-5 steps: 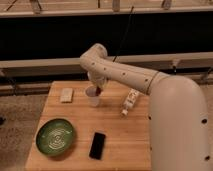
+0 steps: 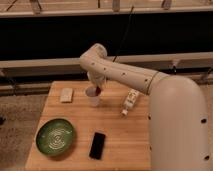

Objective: Place the pepper in the ceramic cup

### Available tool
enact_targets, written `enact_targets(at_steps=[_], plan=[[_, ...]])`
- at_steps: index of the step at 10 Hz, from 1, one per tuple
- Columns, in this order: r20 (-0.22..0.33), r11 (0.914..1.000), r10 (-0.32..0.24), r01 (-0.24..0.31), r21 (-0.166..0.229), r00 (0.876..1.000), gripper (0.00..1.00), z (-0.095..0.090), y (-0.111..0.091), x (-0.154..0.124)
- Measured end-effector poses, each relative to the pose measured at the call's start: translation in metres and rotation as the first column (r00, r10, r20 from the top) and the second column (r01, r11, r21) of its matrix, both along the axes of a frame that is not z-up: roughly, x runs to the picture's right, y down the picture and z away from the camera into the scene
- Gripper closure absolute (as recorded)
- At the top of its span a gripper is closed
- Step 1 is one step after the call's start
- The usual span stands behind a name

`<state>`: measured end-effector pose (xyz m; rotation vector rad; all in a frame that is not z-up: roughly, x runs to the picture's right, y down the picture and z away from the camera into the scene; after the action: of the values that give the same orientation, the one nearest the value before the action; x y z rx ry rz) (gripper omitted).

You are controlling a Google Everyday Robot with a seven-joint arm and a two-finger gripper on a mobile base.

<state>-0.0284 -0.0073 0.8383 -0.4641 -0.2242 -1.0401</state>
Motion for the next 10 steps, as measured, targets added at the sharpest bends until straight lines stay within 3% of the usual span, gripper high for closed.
enact_targets(at_steps=[10], plan=[[0.025, 0.9995, -0.029, 0.029, 0.009, 0.999, 1.00, 0.0028, -0.0018, -0.0031]])
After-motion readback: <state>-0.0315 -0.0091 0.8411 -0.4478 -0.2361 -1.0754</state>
